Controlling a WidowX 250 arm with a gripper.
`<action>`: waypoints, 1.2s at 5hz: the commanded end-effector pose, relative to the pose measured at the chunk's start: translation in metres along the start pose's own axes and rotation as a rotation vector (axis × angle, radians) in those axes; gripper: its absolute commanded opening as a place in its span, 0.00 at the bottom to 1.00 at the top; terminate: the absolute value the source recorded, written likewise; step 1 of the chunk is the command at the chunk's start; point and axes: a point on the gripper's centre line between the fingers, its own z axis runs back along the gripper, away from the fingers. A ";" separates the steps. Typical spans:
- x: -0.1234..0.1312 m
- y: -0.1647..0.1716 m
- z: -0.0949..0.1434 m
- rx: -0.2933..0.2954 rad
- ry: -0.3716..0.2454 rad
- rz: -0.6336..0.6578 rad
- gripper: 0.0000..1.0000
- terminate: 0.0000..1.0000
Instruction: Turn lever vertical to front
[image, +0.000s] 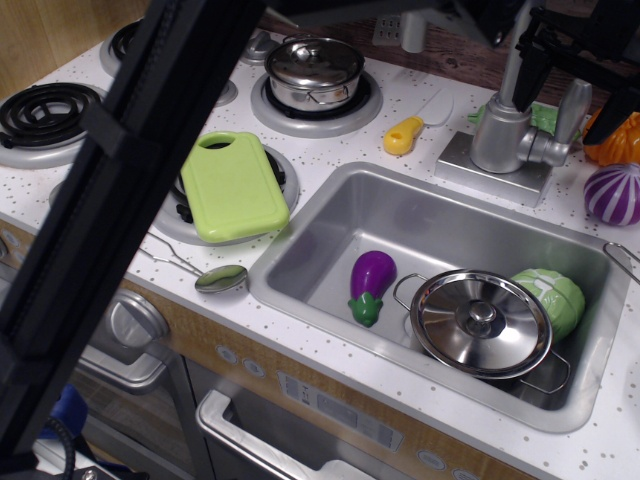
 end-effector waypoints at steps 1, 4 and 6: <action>0.000 0.000 0.000 0.000 0.000 0.000 1.00 0.00; 0.029 -0.012 0.035 0.039 -0.245 0.043 1.00 0.00; 0.054 -0.009 0.042 0.046 -0.333 0.027 1.00 0.00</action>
